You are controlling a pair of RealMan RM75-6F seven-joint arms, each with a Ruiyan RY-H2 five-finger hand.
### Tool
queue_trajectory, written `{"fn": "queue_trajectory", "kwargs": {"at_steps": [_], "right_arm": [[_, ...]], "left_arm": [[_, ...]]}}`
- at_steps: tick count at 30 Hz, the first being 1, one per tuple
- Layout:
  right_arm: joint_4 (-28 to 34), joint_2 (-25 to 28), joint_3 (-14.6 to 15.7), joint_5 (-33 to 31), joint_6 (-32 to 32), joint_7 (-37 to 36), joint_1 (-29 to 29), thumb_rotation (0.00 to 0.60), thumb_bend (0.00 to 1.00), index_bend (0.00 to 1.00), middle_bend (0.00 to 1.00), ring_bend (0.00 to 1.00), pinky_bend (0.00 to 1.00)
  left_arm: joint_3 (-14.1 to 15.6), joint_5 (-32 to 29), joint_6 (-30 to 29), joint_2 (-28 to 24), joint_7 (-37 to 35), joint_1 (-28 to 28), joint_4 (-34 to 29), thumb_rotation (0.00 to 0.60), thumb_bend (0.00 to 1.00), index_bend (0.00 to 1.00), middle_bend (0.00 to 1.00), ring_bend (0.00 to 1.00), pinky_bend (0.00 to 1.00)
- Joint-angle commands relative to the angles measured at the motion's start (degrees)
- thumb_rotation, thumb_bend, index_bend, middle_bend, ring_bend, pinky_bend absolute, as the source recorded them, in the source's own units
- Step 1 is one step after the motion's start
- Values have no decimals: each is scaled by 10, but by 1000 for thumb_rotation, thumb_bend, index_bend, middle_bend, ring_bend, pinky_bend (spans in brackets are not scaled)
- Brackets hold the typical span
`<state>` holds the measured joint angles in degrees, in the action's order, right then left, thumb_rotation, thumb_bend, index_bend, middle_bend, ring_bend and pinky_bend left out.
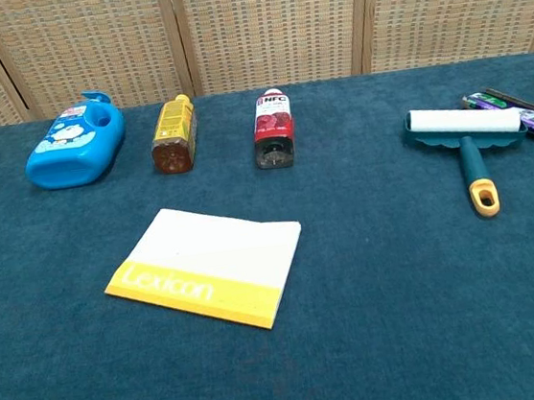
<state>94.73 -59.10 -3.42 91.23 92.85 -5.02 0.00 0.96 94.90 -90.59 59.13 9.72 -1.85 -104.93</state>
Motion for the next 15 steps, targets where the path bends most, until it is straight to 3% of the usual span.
{"fn": "queue_trajectory", "kwargs": {"at_steps": [1,12,13,15], "right_arm": [[-1,-1,1,-1,-2,2,0,600,0,0,0,0,0],[0,-6,0,-5,-10,17,4,600,0,0,0,0,0],[0,-6,-1,-7,-11,20,4,600,0,0,0,0,0],[-1,-6,-3,-14,-13,21,4,600,0,0,0,0,0]], "left_arm": [[0,1,-2,-1,-1,1,1,600,0,0,0,0,0],[2,8,32,10,0,-17,4,600,0,0,20,0,0],[-1,10,53,23,-4,-32,6,600,0,0,120,43,0],[-10,-6,122,56,-42,-74,-3,600,19,0,391,263,15]]}}
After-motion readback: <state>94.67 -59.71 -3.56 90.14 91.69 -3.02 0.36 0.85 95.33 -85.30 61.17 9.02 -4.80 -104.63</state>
